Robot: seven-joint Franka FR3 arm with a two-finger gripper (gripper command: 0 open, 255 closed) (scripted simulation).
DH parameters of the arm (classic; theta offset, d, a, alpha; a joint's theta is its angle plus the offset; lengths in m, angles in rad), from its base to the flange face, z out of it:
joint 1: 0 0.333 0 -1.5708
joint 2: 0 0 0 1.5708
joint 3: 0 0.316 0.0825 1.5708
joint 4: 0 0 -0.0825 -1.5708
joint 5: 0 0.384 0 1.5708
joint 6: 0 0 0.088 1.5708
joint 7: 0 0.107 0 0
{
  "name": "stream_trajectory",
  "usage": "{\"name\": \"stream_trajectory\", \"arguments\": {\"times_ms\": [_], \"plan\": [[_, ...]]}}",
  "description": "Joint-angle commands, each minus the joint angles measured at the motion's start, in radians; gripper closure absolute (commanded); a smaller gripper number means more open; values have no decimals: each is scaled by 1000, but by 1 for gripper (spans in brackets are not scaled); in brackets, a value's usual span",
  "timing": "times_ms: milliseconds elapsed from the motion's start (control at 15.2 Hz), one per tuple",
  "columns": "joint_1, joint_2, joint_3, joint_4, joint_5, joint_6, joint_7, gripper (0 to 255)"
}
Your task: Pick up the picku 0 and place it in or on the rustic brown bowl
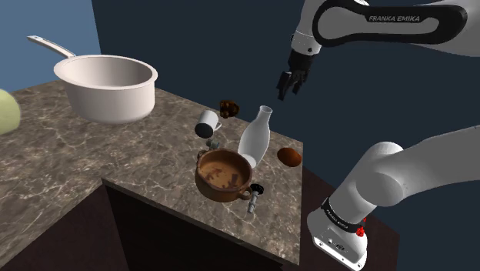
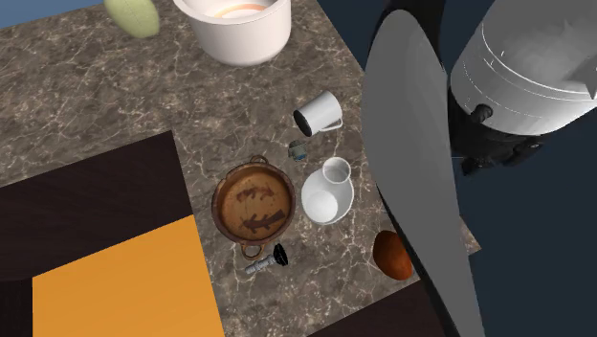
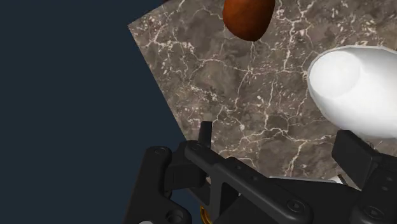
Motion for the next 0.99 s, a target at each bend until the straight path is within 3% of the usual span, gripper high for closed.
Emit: {"name": "stream_trajectory", "arguments": {"times_ms": [0, 462, 924], "plan": [[6, 83, -18, 35, 0, 52, -34, 0], [22, 356, -76, 189, 24, 183, -175, 0], [26, 636, -101, 406, 89, 248, -321, 0]]}}
